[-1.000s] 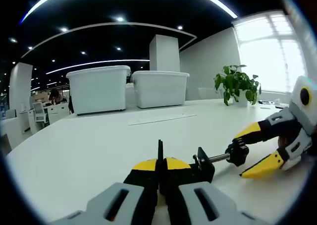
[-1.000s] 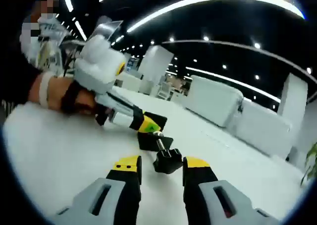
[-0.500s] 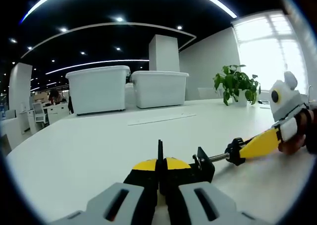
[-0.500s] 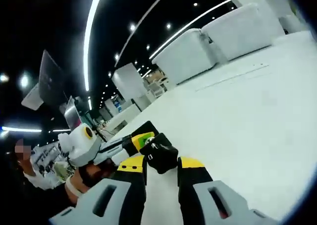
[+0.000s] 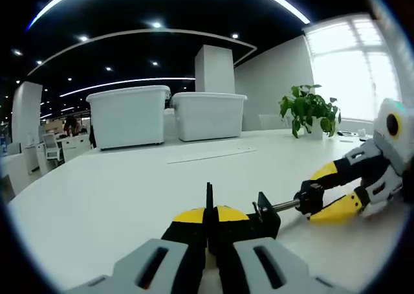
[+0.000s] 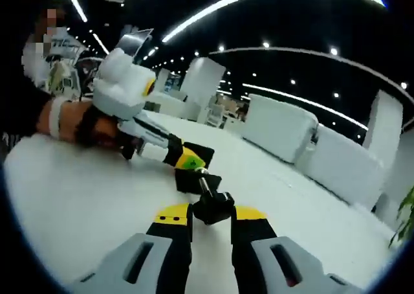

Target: Clamp the fixed fixture on the desktop, loosen the retaining clip, secure it to the edge of the desk, and tighten the retaining clip.

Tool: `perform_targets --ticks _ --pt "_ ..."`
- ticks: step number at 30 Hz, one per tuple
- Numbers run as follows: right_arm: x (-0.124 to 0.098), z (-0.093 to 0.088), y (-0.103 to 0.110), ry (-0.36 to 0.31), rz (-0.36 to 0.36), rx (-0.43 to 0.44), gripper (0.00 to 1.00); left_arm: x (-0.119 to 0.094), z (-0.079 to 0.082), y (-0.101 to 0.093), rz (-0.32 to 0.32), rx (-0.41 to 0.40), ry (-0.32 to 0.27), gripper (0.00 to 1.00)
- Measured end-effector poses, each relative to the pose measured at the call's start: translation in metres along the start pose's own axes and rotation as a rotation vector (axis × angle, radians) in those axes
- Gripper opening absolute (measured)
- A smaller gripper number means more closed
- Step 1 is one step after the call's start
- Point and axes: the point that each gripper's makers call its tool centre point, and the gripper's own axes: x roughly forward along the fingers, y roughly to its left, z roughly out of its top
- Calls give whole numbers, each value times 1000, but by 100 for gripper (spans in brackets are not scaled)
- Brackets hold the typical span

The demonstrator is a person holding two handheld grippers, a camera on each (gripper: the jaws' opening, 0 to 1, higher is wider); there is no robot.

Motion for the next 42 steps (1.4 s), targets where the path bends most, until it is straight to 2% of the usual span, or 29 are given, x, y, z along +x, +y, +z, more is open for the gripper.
perform_targets --ticks 1,4,6,7,10,11,13,17,18,19,22,25,28,30,31,33,36,39,42 --pt "0 2 0 -3 -15 -84 21 0 0 0 0 -2 0 4" --pt "1 2 3 7 -38 -266 22 0 0 0 3 -2 0 4" --pt "0 2 3 5 -40 -233 22 0 0 1 4 -5 1 4" --pt "0 -1 3 25 -32 -177 22 0 0 0 4 -5 1 4" --pt "0 -3 1 55 1 84 28 0 0 0 4 -2 0 4" --pt "0 -2 0 61 16 233 31 0 0 0 1 -2 0 4" --pt "0 -5 1 83 57 446 35 0 0 -1 -1 -1 0 4" --pt "3 -11 -5 82 69 795 31 0 0 -1 -3 -3 0 4" --pt "2 -13 -6 86 64 844 27 0 0 -2 -3 0 0 4" --pt "3 -13 -10 77 51 853 25 0 0 -2 -3 0 0 4" --pt "3 -11 -11 56 67 926 24 0 0 -2 -3 1 0 4" --pt "4 -11 -11 52 68 965 24 0 0 -2 -4 0 0 4" --pt "4 -9 -10 45 66 948 23 0 0 -1 -1 -2 0 4" --pt "4 -7 -11 43 48 846 23 0 -1 -1 -1 -3 1 4" --pt "3 -5 -11 39 42 780 23 0 -1 -1 -1 -2 0 4" --pt "3 -1 -8 29 36 588 23 0 -1 -1 0 -2 0 4" --pt "4 0 -9 30 16 416 23 0 -1 -1 0 -2 1 4" --pt "4 3 -7 17 -9 173 23 0 -1 -1 0 -2 1 4" --pt "6 4 -6 12 -41 -9 23 0 -1 -1 2 -3 1 4"
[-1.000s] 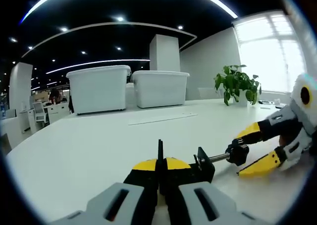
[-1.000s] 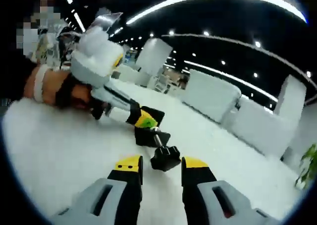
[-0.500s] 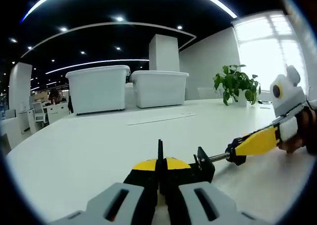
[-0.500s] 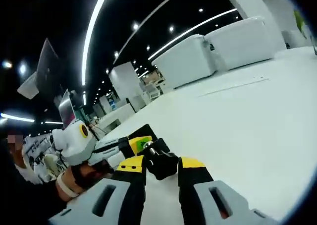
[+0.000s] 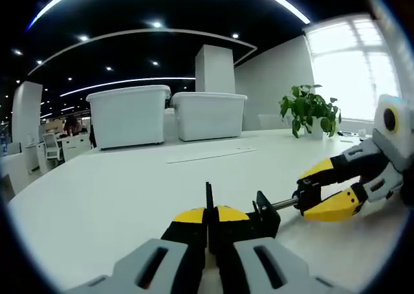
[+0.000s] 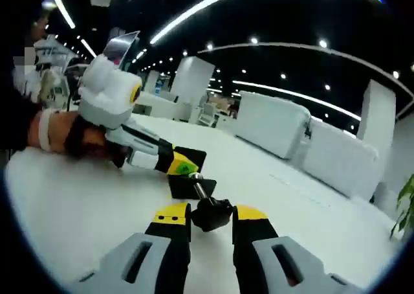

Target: Clamp the fixed fixture on the desktop, loosen the retaining clip, secure it to the edge of the desk, and tighten the retaining clip.

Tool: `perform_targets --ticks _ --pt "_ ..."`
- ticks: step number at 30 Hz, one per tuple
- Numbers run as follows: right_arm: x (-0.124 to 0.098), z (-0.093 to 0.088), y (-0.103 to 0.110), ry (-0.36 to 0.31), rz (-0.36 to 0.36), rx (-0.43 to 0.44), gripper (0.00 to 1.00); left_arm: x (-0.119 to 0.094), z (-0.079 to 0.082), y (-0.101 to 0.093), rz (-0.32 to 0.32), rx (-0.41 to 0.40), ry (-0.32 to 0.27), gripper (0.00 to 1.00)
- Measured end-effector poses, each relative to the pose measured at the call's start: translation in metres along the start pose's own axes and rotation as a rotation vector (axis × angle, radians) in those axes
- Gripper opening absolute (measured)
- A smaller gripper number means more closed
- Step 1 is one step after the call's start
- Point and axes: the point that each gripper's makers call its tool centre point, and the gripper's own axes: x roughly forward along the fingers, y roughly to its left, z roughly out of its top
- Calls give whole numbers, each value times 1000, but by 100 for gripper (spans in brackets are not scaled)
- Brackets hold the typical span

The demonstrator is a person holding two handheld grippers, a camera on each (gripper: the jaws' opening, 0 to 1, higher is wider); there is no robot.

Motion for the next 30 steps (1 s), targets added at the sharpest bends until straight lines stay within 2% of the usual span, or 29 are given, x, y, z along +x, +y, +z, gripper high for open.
perform_targets --ticks 2,4,6,8,9,11,12,13,14,15,17,20,24,26,30 --pt "0 2 2 -5 -14 -128 23 0 0 0 0 -1 0 4" --pt "0 1 3 -9 -25 -208 23 0 0 0 0 0 0 4" --pt "0 1 4 -12 -33 -260 23 0 0 1 1 -1 0 4" --pt "0 0 6 -12 -35 -264 23 0 0 1 2 -1 0 4" --pt "0 0 5 -12 -33 -225 24 0 0 1 4 -3 0 4" --pt "0 -1 5 -6 -14 8 24 0 0 2 6 -4 1 4" --pt "0 -1 4 -6 -10 72 24 0 0 2 5 -7 1 4" --pt "0 -1 1 1 2 195 24 0 0 2 5 -9 2 4" --pt "-1 -1 -1 7 8 257 24 0 0 2 3 -9 2 4" --pt "0 0 -6 -3 14 396 24 -1 0 1 2 -6 1 4" --pt "0 0 -9 -1 45 574 24 0 0 1 0 -4 1 4" --pt "-1 -6 -10 19 80 691 24 0 0 1 -1 -3 1 4" --pt "-1 -14 -8 45 111 895 24 -1 0 0 -4 -4 2 4" --pt "-1 -14 -6 39 123 918 24 -1 0 0 -4 -3 2 4" --pt "0 -12 -4 37 129 867 24 0 0 1 -3 -9 3 4"
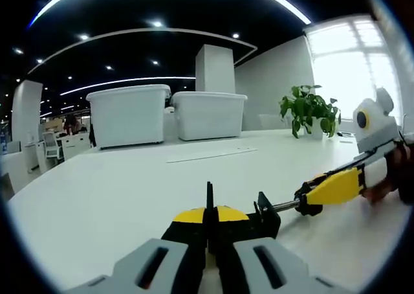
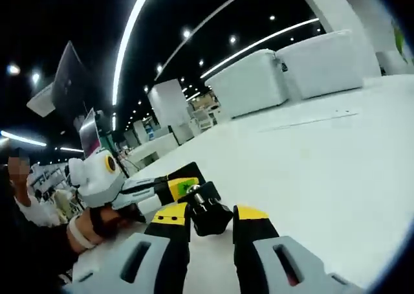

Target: Clamp the fixed fixture on the desktop, loosen the retaining clip, secure it to the edge of the desk, and tighten the retaining clip.

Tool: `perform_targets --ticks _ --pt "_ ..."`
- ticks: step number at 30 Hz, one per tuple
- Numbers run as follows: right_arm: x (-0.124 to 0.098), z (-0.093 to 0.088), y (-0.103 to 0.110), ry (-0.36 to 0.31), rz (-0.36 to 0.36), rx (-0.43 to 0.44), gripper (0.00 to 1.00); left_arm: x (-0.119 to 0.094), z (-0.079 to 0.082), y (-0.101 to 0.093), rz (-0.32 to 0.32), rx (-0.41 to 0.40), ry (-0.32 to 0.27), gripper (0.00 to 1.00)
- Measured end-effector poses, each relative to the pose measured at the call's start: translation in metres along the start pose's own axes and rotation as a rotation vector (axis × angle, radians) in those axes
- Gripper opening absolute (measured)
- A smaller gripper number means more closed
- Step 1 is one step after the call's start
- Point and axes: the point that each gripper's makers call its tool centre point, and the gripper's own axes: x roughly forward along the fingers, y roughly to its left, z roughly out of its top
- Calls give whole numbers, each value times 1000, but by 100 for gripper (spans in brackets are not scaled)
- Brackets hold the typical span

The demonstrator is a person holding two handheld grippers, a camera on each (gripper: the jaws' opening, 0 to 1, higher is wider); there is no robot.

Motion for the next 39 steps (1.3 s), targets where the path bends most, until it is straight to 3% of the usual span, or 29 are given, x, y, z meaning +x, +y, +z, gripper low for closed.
perform_targets --ticks 2,6,8,14,16,17,18,21,23,24,26,30,32,35,39 --pt "0 0 1 7 -3 -40 23 0 0 0 0 0 0 4" --pt "-1 3 8 -11 -28 -371 23 0 0 0 0 0 0 4" --pt "-1 4 12 -16 -48 -587 23 1 0 0 0 2 0 4" --pt "-1 1 22 -21 -102 -1122 23 0 0 0 0 0 1 4" --pt "-2 -2 24 -15 -118 -1250 22 0 0 0 0 1 1 4" --pt "-2 -3 23 -10 -124 -1263 22 0 0 0 0 0 1 4" --pt "-1 -3 24 -16 -122 -1244 22 1 0 0 -1 0 1 4" --pt "-2 -1 20 -9 -125 -1079 23 1 0 0 -1 -3 2 4" --pt "-3 3 21 -15 -106 -851 26 1 0 0 -2 -5 2 4" --pt "-3 4 22 -17 -96 -775 31 0 0 -1 -3 -4 2 4" --pt "-4 4 20 10 -50 -501 45 0 0 -1 -5 -4 3 4" --pt "-6 -3 14 29 -12 -201 43 0 0 -1 -6 -3 2 4" --pt "-6 -3 11 24 -8 -120 40 0 0 -1 -6 -2 2 4" --pt "-5 3 3 -5 -34 -56 28 1 0 -2 -6 -3 3 4" --pt "-5 3 1 -2 -17 -70 21 1 0 -2 -8 -7 3 4"
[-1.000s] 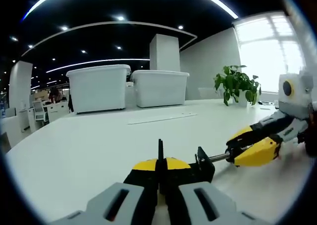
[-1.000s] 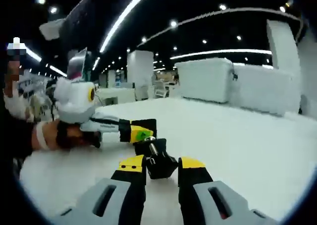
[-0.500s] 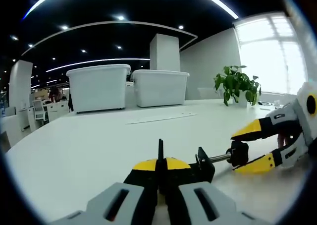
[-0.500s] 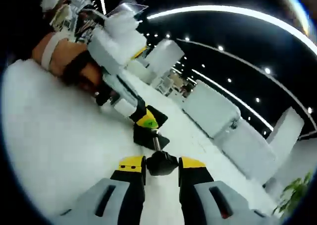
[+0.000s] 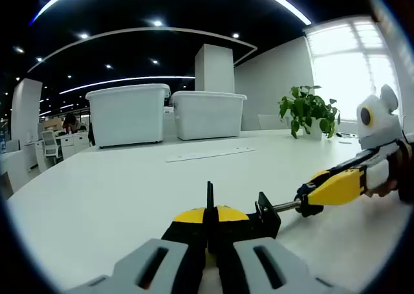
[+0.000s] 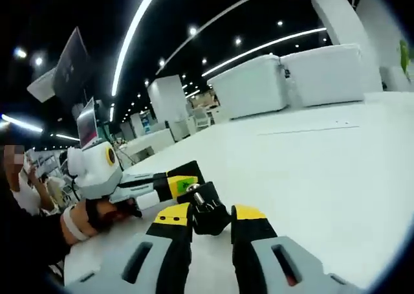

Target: Clamp the fixed fixture on the desktop, loosen the retaining clip, secure it to the edge of the desk, and tighten the retaining clip.

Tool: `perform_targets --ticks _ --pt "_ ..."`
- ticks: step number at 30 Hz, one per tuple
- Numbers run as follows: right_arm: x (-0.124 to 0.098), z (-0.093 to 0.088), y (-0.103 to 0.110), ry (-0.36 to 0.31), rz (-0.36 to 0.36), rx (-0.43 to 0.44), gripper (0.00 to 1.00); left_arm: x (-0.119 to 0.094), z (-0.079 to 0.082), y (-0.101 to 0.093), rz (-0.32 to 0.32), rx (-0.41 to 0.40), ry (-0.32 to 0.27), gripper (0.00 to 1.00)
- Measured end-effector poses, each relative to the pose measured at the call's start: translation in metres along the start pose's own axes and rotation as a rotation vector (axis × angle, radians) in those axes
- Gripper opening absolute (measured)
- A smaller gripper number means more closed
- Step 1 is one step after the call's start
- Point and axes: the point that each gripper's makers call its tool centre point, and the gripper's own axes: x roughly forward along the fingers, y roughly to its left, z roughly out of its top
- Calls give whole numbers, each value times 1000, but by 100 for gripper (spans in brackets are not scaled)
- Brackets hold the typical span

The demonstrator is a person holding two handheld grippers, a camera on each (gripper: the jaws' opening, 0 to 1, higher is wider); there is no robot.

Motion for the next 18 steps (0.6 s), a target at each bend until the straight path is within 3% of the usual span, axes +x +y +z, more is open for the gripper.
perform_targets --ticks 3,6,18 --pt "0 1 2 -9 10 -51 20 0 0 0 0 2 0 4" --pt "0 5 5 -16 -4 -205 18 0 0 0 0 2 0 4" --pt "2 -2 29 -1 -83 -1251 18 -1 0 0 3 1 0 4"
